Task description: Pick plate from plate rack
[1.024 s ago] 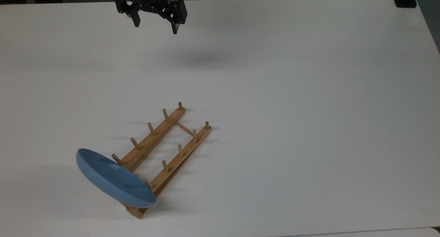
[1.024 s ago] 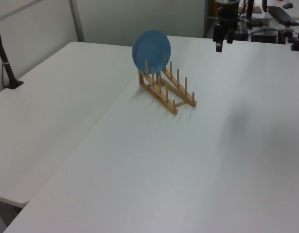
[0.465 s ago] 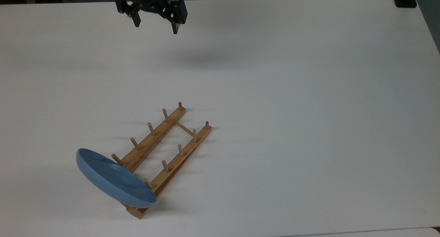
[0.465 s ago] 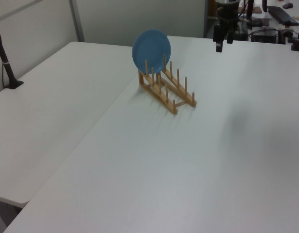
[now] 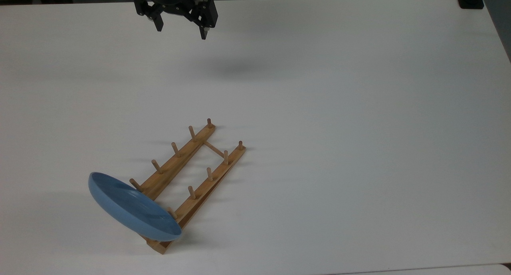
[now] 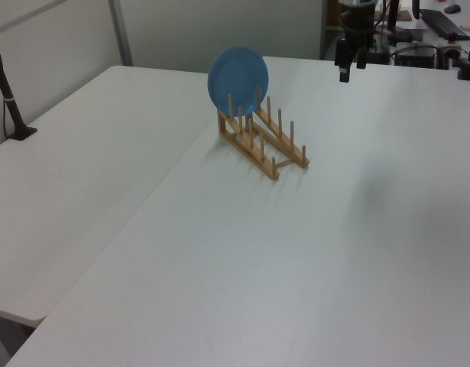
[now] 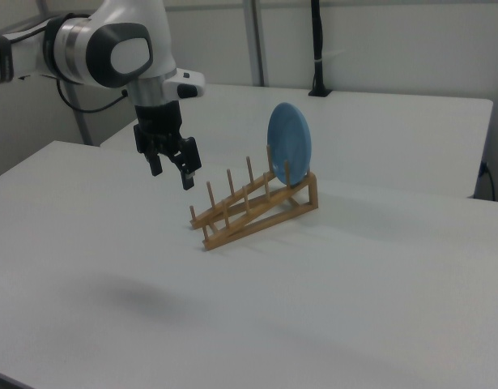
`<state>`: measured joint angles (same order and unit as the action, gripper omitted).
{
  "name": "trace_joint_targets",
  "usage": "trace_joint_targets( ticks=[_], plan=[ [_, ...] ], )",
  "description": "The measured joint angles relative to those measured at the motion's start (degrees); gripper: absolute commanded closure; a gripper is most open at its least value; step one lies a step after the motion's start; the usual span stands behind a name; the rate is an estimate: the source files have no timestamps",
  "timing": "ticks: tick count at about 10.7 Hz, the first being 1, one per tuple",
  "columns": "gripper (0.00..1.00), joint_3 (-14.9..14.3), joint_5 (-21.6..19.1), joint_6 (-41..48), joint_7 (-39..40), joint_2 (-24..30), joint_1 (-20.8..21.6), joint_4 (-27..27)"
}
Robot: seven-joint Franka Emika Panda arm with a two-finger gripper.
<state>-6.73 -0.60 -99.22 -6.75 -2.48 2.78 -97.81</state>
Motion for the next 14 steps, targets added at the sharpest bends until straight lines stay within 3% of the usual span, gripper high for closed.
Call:
trace_joint_targets(
  ticks=[3, 7, 11, 14],
  plan=[
    [0.0, 0.95, 0.07, -3.34, 0.03, -0.58, 0.0, 0.01],
    [0.0, 1.06, 0.97, -14.09, 1.06, -1.59, 0.0, 0.36],
    [0.2, 0.44, 1.22, -32.88, 6.61, -5.07, -0.74, 1.34],
    [0.29, -2.41, 1.63, -49.72, 12.04, -11.19, -1.3, 2.84]
  ],
)
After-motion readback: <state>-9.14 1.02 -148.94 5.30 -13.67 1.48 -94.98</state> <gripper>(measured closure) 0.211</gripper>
